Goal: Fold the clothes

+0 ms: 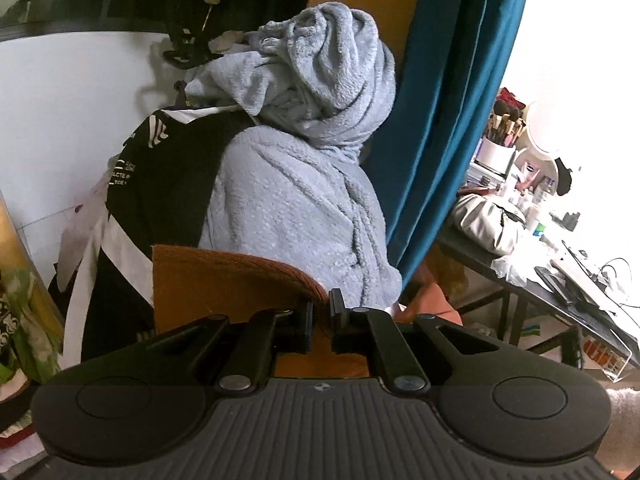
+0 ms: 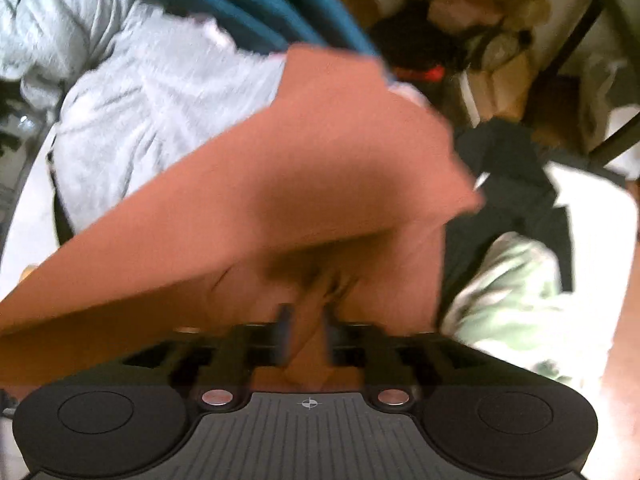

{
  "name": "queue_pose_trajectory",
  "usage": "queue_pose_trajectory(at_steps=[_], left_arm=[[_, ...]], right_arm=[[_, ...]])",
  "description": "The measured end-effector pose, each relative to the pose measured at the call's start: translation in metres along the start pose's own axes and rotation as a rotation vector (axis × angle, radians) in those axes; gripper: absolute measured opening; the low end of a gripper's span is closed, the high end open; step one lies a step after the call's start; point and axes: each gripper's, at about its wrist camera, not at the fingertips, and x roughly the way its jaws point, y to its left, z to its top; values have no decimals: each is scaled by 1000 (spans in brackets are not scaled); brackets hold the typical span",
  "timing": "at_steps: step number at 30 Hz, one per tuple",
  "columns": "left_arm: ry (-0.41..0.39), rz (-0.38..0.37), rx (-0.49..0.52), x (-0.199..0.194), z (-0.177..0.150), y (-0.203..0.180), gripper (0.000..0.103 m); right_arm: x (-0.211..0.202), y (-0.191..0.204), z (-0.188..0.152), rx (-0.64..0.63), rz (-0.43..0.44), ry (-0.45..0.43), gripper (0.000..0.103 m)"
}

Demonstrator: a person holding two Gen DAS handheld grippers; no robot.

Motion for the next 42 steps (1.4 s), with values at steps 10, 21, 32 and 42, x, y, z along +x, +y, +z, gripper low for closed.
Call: queue_pose_trajectory(at_steps=[10, 21, 32, 42], left_arm=[[40, 75, -26, -15, -25, 10, 8], [32, 112, -76, -20, -27, 21, 8], [-61, 100, -63, -29, 9, 14, 7], [-16, 87, 3, -14, -1, 1, 7]], right_arm=[[17, -17, 93, 5, -117, -204, 95], [56, 21, 63, -197, -52, 39, 10], [-14, 89, -56, -372, 342, 252, 7], [34, 145, -37, -369, 432, 98, 7]])
